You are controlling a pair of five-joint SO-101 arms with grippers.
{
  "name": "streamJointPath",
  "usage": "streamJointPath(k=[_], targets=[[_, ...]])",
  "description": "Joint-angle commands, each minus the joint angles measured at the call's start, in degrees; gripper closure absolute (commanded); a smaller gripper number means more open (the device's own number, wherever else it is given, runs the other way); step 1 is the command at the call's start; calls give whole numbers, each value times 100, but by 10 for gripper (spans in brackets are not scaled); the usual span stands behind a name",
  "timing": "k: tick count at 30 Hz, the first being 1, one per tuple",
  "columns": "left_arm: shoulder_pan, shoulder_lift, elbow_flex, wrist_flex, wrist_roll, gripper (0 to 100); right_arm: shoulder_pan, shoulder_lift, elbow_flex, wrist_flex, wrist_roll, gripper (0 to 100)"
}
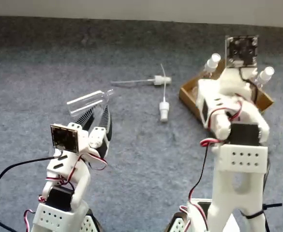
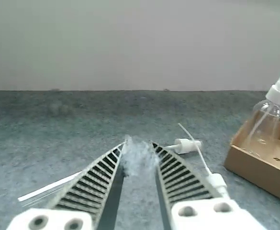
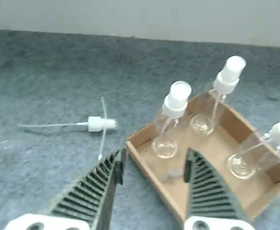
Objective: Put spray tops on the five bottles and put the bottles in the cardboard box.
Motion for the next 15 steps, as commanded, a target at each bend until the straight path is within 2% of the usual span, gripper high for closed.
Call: streamJointPath(k=[1, 8, 15], targets=[[-585, -75, -286, -114, -18, 958, -488, -629, 541, -488, -299, 961], [-1516, -75, -505, -114, -26, 958, -1437, -1490, 2422, -1499, -308, 992], [-1666, -66, -558, -114, -44, 955, -2299, -2105, 4716, -3327, -308, 992]])
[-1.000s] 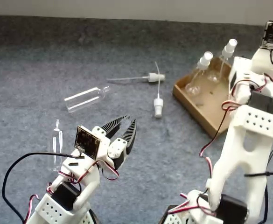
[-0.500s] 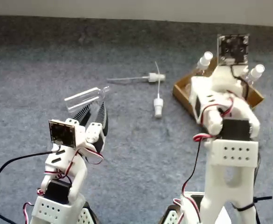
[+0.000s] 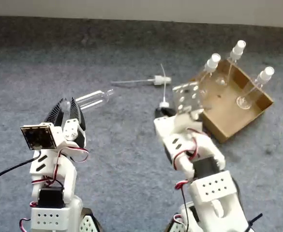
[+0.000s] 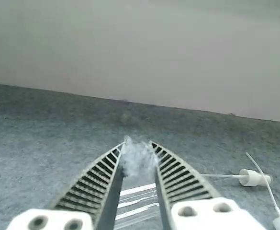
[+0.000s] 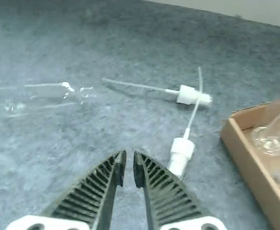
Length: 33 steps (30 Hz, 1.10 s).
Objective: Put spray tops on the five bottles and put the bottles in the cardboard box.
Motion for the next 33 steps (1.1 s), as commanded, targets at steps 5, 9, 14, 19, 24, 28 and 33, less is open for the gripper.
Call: streamJointPath(k=[5, 9, 14, 19, 24, 28, 33], targets=[[-110, -57, -374, -114, -62, 955, -620, -593, 1666, -1903, -26, 992], [-391, -57, -391, -114, -62, 955, -699, -716, 2097, -2255, -18, 991], [-549, -57, -479, -97, -642, 958, -708, -743, 2193, -2290, -18, 991], [-558, -57, -866, 791, -1301, 958, -690, -734, 2369, -2290, -18, 989], [-558, -31, -1692, 2462, -2207, 958, -716, -743, 2747, -2290, -9, 989], [-637, -22, -2422, 3473, -2734, 958, -901, -725, 2791, -2290, -9, 989], [-1103, 31, -3284, 4448, -3086, 958, -1763, -708, 2826, -2281, 343, 989]])
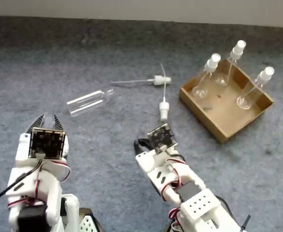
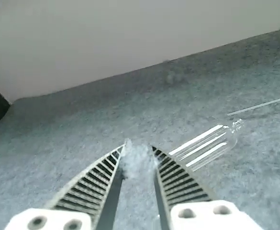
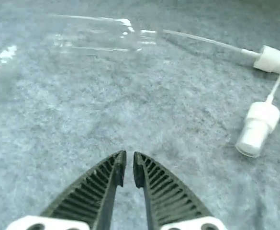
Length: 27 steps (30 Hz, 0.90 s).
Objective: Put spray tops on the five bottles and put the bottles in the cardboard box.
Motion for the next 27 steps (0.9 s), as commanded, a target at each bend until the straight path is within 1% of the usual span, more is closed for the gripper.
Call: streamJointPath(k=[1, 4, 12, 20, 27], targets=[[-391, 180, -945, 747, -369, 958, -585, -84, 145, -136, 484, 989], [-488, 760, -1297, 1020, -475, 958, -787, -110, 382, -145, 782, 989], [-479, 2897, -2211, 1152, -448, 958, -804, -110, 444, -145, 826, 989], [-479, 4558, -2563, 1152, -448, 958, -804, -101, 453, -145, 826, 989], [-488, 5745, -2765, 1108, -448, 958, -804, -101, 453, -145, 826, 989]])
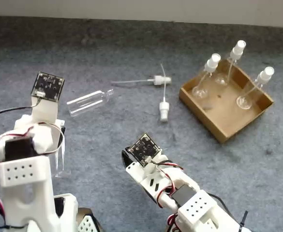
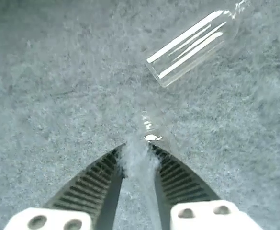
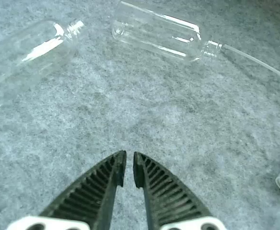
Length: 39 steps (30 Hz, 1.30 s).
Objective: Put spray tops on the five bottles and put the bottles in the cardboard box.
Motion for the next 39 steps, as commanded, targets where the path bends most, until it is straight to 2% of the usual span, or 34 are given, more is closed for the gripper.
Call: streamJointPath(k=[1, 4, 14, 26, 32, 39], targets=[[-75, 690, -347, -44, -44, 958, -75, -101, 400, -145, 62, 989], [-145, 1086, -347, -44, -53, 958, -75, -110, 400, -145, 70, 989], [-1095, 2615, -848, -615, -70, 958, -48, -110, 382, -145, 70, 989], [-1314, 5297, -1974, -607, -79, 958, -40, -110, 365, -136, 70, 989], [-1244, 6334, -2448, -571, -79, 958, 215, -110, 356, -136, 70, 989], [-479, 6774, -2448, -563, -62, 958, 673, -110, 356, -136, 70, 989]])
